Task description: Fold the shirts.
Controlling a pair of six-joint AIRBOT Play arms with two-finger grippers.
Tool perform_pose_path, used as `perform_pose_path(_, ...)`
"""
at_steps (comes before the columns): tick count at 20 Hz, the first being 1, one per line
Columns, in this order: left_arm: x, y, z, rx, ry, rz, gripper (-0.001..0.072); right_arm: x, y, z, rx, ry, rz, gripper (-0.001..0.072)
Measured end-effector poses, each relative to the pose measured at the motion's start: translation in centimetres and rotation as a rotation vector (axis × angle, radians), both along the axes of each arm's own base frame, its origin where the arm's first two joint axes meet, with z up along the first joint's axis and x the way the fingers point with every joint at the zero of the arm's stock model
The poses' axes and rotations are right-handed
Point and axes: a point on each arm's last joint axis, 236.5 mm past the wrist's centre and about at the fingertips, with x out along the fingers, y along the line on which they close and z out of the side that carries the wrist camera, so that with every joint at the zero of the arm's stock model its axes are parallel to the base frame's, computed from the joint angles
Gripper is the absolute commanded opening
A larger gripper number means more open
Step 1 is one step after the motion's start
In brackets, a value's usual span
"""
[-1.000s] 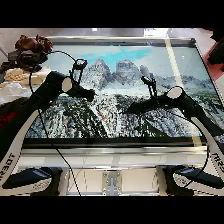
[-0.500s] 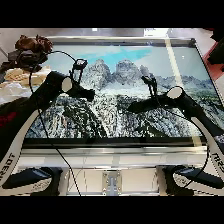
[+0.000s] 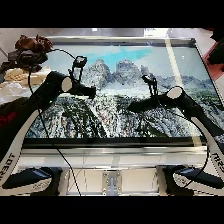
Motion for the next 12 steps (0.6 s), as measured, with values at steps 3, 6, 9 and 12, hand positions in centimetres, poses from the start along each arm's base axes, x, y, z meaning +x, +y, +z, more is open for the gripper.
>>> perform_pose_path(3,1.0,0.2,0.5,0.007,-0.047,0.002,0.0697,0.0,-0.2,-0.2,-0.011,-0.004,0.002,0.0442)
perform_pose_path(6,2.2,2.1,0.9,0.098,-0.108,0.011,0.0696,0.7,-0.7,-0.4,-0.036,-0.029,-0.01,0.0442)
perform_pose_path(9,2.5,4.2,0.9,0.174,-0.117,0.057,0.0681,1.4,-1.3,-0.7,-0.066,-0.061,-0.024,0.0442)
perform_pose_path(12,2.6,5.4,0.9,0.214,-0.119,0.089,0.0345,1.9,-1.7,-0.8,-0.086,-0.082,-0.032,0.0442)
